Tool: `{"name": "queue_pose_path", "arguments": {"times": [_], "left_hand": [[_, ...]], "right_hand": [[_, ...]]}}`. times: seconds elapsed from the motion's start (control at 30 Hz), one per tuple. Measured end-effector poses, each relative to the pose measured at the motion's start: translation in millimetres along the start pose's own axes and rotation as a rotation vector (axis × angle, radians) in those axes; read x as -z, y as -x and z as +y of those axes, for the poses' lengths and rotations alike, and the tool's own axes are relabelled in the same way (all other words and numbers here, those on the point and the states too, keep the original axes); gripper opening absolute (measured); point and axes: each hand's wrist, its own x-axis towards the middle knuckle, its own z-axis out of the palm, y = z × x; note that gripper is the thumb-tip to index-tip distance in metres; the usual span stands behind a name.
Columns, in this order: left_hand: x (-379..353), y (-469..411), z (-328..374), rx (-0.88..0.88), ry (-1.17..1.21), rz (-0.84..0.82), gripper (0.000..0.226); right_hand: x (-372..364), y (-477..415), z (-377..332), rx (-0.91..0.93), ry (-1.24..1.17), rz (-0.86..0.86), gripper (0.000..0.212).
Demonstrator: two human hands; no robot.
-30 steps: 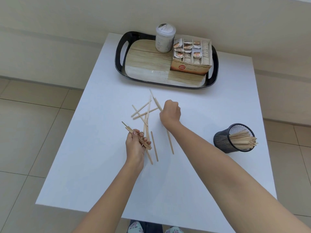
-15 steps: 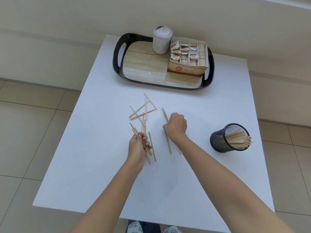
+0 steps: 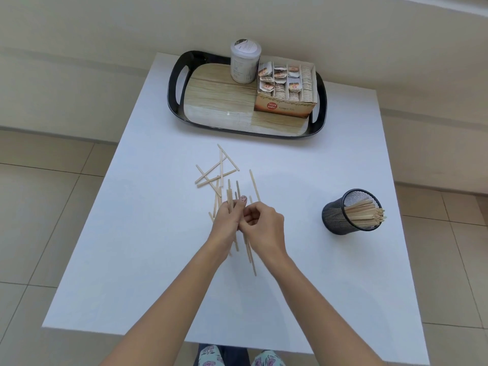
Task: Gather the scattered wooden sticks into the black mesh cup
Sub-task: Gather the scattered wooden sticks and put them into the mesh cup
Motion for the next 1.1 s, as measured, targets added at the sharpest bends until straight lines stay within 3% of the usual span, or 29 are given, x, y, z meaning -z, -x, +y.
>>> {"name": "queue_pose_path", "arguments": {"times": [0.13, 0.37, 0.6, 0.67, 0.87, 1.1], "left_hand": [[-3.2, 5.7, -1.0, -0.064, -0.059, 0.044, 0.025], [-0.6, 2.0, 0.4, -0.181, -0.102, 0.155, 0.03], [-1.1, 0.7, 3.6, -0.249, 0.017, 0.172, 0.029], [-1.4, -0.2, 4.3, -0.264, 0.042, 0.169, 0.029], [-2.7, -2.8, 1.7, -0.28, 0.045, 0.204, 0.031], [2.8, -2.4, 1.7, -0.28, 0.024, 0.265, 0.032]], "right_hand": [[-4.2, 9.4, 3.3, 0.068, -0.056, 0.052, 0.007], [0.0, 17.3, 12.8, 0.162, -0.142, 0.157, 0.017], [-6.1, 45.0, 34.9, -0.116, -0.249, 0.342, 0.024], [-10.7, 49.1, 41.3, -0.093, -0.152, 0.314, 0.018], [-22.1, 51.4, 53.3, 0.07, 0.346, 0.258, 0.033], [-19.4, 46.9, 61.9, 0.151, 0.408, 0.343, 0.01]]}}
